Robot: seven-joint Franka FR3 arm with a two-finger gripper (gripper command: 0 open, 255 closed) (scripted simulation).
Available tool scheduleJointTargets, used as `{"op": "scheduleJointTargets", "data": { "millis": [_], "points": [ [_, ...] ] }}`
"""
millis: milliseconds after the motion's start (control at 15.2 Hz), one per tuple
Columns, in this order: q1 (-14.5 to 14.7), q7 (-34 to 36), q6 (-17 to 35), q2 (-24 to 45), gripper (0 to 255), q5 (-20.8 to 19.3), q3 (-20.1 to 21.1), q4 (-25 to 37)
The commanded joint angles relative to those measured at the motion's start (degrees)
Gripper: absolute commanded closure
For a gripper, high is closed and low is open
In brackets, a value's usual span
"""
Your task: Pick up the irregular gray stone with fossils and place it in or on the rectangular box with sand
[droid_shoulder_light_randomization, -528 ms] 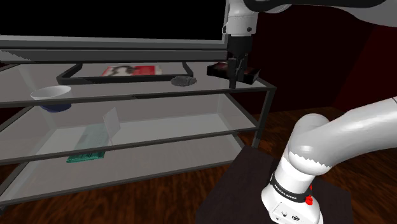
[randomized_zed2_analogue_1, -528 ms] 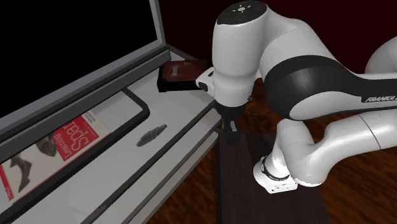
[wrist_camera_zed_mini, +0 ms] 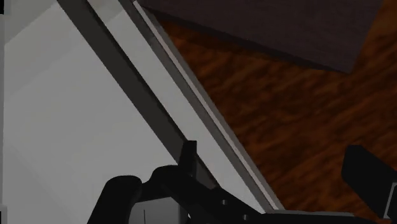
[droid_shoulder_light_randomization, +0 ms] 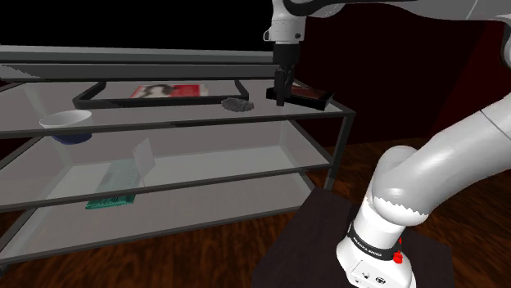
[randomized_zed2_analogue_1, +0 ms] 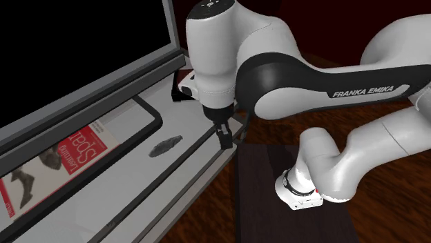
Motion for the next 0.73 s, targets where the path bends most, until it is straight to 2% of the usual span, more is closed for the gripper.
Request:
{"op": "scheduleJointTargets", "data": {
  "millis": [0,660],
  "points": [
    [0.91,-3.41,1.96,4.16,0,-0.10,-0.87,2.62],
    [4.24,-19.92,5.21,25.62,0,2.13,-3.42,22.50]
  ]
}}
